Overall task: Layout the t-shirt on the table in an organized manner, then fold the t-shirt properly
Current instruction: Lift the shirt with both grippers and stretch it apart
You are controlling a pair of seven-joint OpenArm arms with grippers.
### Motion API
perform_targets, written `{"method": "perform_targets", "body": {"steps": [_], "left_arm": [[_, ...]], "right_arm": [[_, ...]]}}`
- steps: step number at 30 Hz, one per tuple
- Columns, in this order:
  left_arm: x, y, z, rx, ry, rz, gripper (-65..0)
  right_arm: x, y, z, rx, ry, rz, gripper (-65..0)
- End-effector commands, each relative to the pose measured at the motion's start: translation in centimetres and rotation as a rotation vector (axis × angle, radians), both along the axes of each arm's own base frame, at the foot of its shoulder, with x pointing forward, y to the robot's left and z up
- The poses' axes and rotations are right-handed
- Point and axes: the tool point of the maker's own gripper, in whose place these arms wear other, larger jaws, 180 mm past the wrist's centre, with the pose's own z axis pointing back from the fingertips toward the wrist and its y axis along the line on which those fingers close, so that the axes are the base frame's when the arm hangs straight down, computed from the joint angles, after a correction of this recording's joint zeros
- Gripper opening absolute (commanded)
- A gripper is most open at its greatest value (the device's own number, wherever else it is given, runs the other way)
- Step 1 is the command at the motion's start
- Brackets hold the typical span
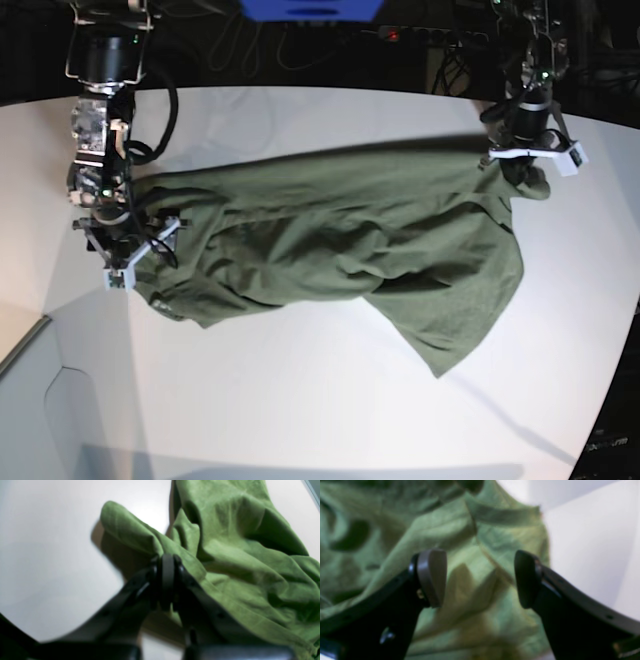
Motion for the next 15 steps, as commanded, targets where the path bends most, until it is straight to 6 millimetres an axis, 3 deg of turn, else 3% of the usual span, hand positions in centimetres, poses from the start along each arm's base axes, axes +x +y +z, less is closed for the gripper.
{"method": "perform_targets", "body": {"steps": [1,2,7,8,15], "left_arm": [[0.7,0.4,1.1,0.019,-0.041,0.002,-64.9],[0.7,0.4,1.1,0.019,-0.041,0.002,-64.9],[0.7,0.4,1.1,0.019,-0.041,0.002,-64.9],[0.7,0.4,1.1,0.019,-0.041,0.002,-64.9],[1.1,-0.1,3.8,0.034,-0.105,-0.015,-64.9]], "right_arm": [[1.2,-0.2,1.2,-0.007,-0.045,0.005,-25.3],[1.1,-0.1,1.1,-0.006,-0.043,0.008,-29.0],[1.1,-0.1,1.7,-0.009,-0.061,0.005,-61.1],[1.1,-0.2,2.0,-0.013,-0.068,0.002,-65.0],[-0.9,0.0,7.4,-0.080,-0.203,0.033,-65.0]]}}
